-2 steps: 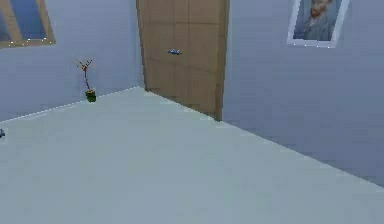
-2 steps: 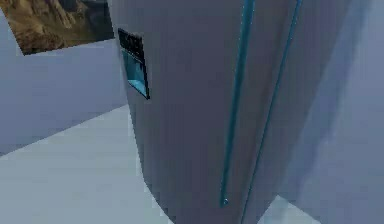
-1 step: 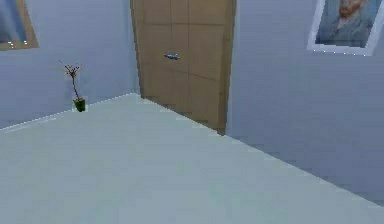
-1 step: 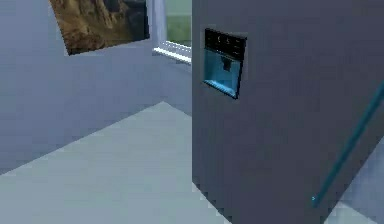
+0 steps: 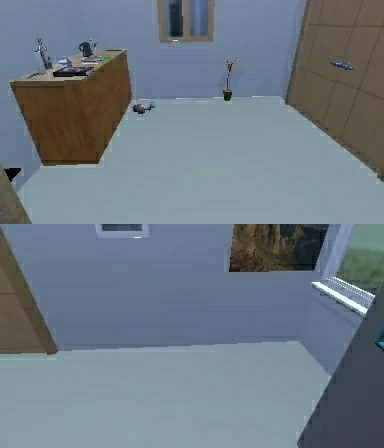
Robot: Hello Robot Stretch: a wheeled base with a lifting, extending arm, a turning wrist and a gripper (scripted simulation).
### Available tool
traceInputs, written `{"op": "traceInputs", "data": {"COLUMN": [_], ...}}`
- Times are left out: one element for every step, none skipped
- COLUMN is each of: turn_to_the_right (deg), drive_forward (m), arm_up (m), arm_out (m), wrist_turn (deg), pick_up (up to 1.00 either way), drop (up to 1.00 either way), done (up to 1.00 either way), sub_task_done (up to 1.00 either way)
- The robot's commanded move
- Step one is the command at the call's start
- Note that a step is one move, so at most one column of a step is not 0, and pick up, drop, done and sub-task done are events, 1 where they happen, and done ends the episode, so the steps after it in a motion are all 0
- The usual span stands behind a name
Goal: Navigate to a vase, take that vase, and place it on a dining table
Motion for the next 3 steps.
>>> {"op": "traceInputs", "data": {"turn_to_the_right": [-3.0, 0.0, 3.0], "drive_forward": [0.00, 1.00, 0.00], "arm_up": [0.00, 0.00, 0.00], "arm_out": [0.00, 0.00, 0.00], "wrist_turn": [0.0, 0.0, 0.0], "pick_up": [0.00, 0.00, 0.00], "drop": [0.00, 0.00, 0.00], "done": [0.00, 0.00, 0.00], "sub_task_done": [0.00, 0.00, 0.00]}}
